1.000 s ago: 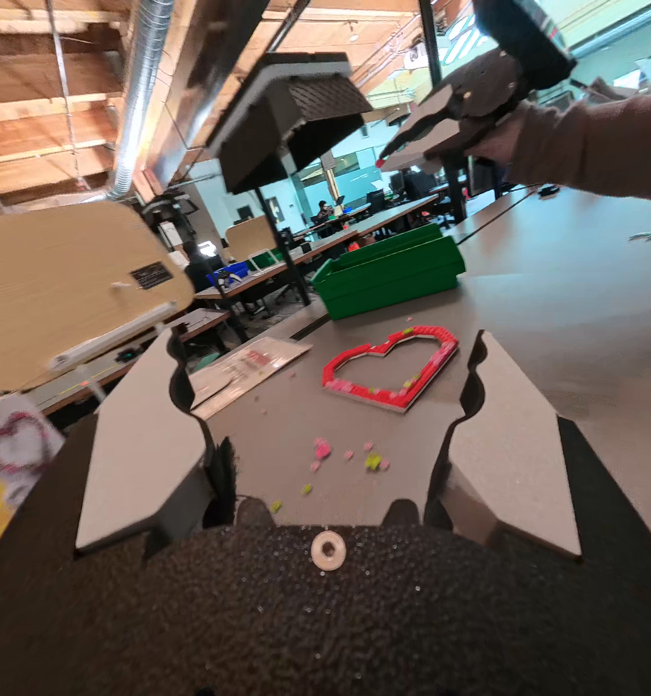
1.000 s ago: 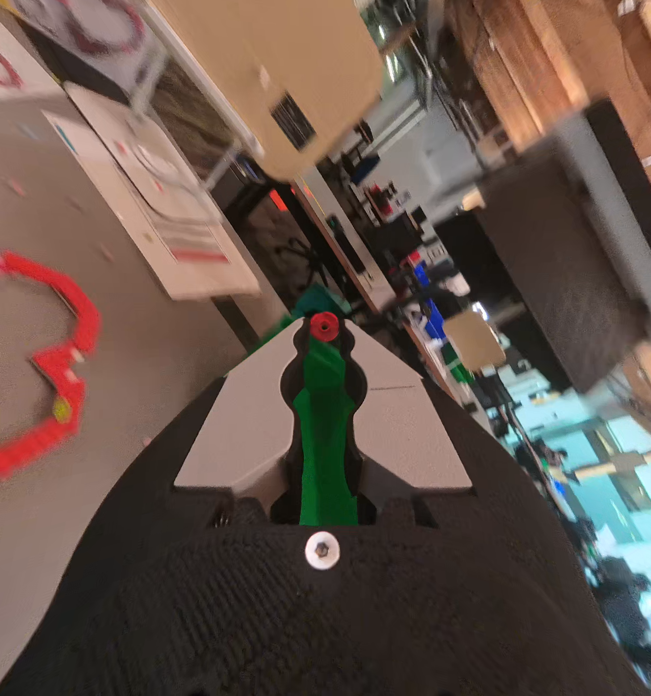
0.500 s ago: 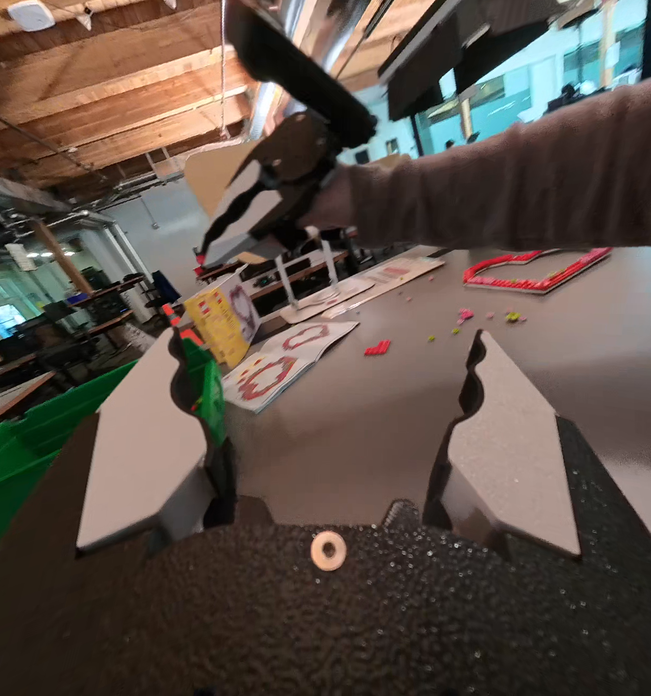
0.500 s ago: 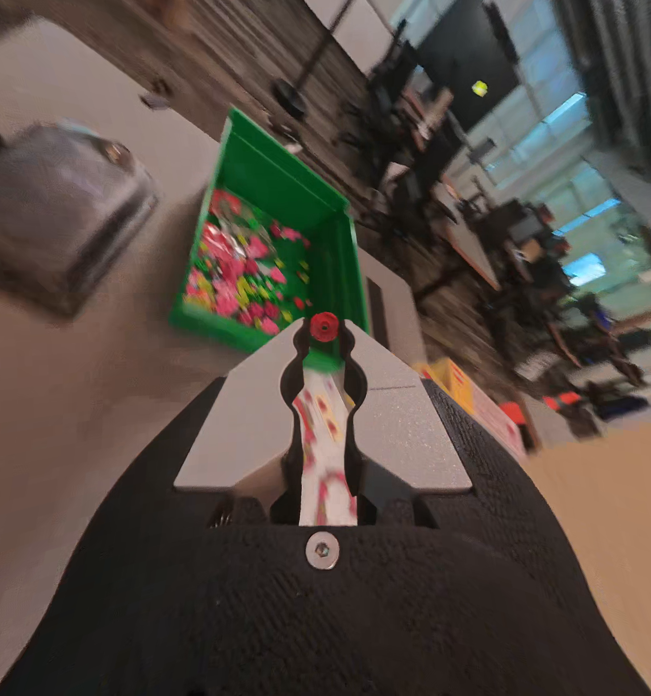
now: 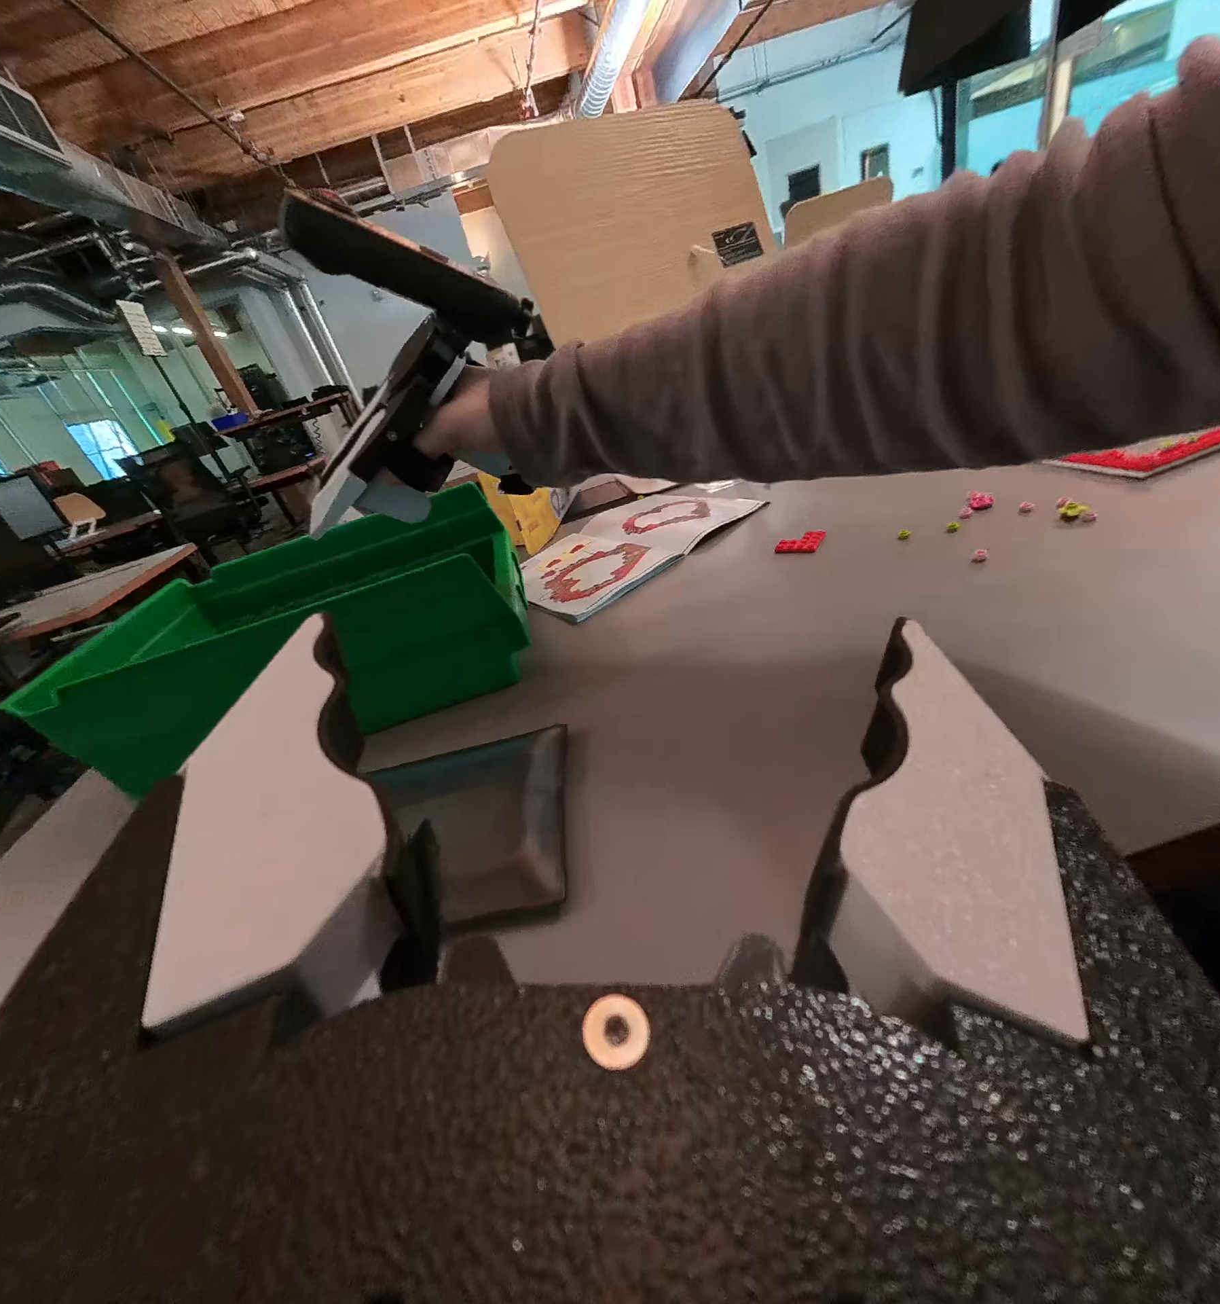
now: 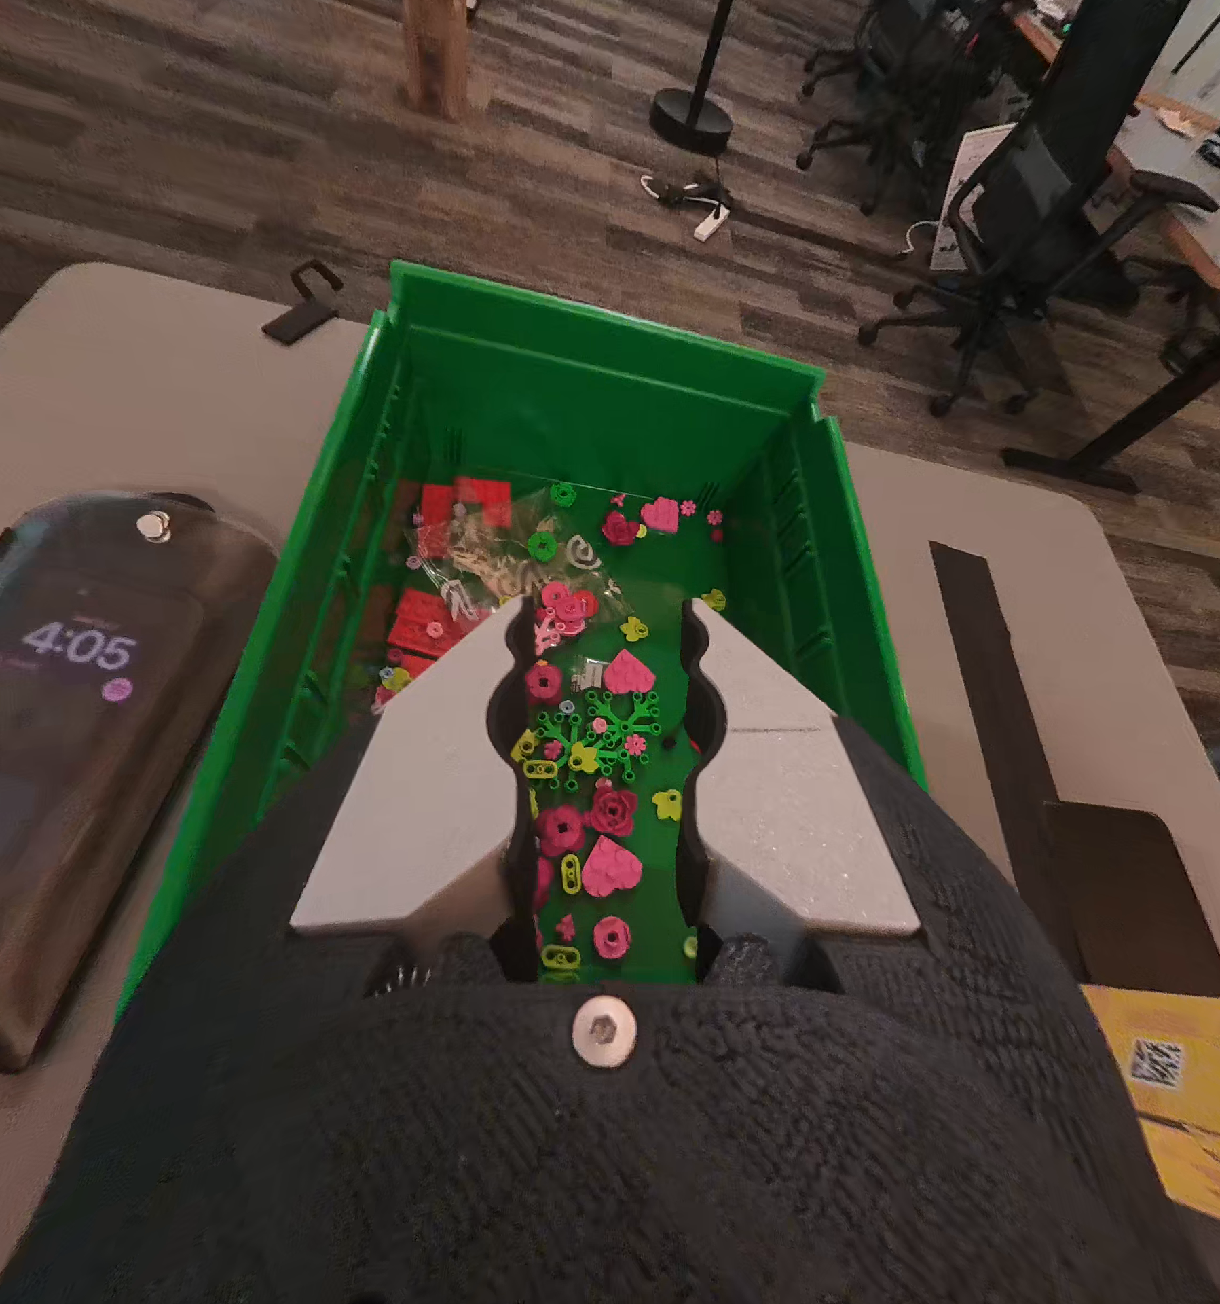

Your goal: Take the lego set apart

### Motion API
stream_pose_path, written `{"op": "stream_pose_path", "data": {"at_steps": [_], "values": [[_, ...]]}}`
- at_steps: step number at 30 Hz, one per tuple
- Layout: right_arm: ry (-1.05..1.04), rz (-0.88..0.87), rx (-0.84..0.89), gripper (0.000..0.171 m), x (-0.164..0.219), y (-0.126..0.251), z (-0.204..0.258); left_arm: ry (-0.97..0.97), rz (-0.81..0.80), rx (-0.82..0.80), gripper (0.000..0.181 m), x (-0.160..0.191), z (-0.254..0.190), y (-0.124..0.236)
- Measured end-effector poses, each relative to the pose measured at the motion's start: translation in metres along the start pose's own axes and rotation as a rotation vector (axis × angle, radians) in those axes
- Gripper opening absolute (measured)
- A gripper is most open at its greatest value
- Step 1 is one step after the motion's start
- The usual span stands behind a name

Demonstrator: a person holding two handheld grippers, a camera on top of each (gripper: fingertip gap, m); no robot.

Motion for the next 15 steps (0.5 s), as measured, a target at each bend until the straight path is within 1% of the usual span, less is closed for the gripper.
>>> {"op": "stream_pose_path", "data": {"at_steps": [4, 6, 7, 9, 11, 13, 14, 15], "values": [[0.010, 0.031, 0.024, 0.049, 0.007, 0.012, -0.005, 0.030, -0.032, 0.041, 0.143, -0.006, 0.001, -0.019], [0.017, 0.029, 0.038, 0.051, 0.009, 0.031, -0.007, 0.031, -0.058, 0.069, 0.143, -0.012, -0.004, -0.030], [0.025, 0.022, 0.052, 0.051, 0.010, 0.046, -0.009, 0.030, -0.073, 0.091, 0.143, -0.015, -0.009, -0.036], [0.036, -0.004, 0.088, 0.051, 0.014, 0.088, -0.011, 0.028, -0.099, 0.147, 0.143, -0.021, -0.019, -0.050], [0.039, -0.017, 0.149, 0.051, 0.026, 0.142, -0.011, 0.052, -0.090, 0.223, 0.139, -0.023, -0.032, -0.066], [0.041, -0.016, 0.231, 0.051, 0.047, 0.200, -0.007, 0.125, 0.000, 0.392, 0.127, -0.020, -0.050, -0.082], [0.036, -0.011, 0.274, 0.051, 0.060, 0.228, -0.002, 0.184, 0.054, 0.457, 0.111, -0.018, -0.058, -0.092], [0.027, -0.006, 0.316, 0.052, 0.074, 0.256, 0.004, 0.234, 0.107, 0.509, 0.100, -0.016, -0.063, -0.104]]}}
Point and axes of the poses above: each gripper's, where its closed fingertips meet, y back along the fingers, x out of its underside, z = x × y across the jaws, the point moved 5 cm from there along y, back along the fingers, and after that the axes turned 9 degrees about y, right-handed, at the moved point
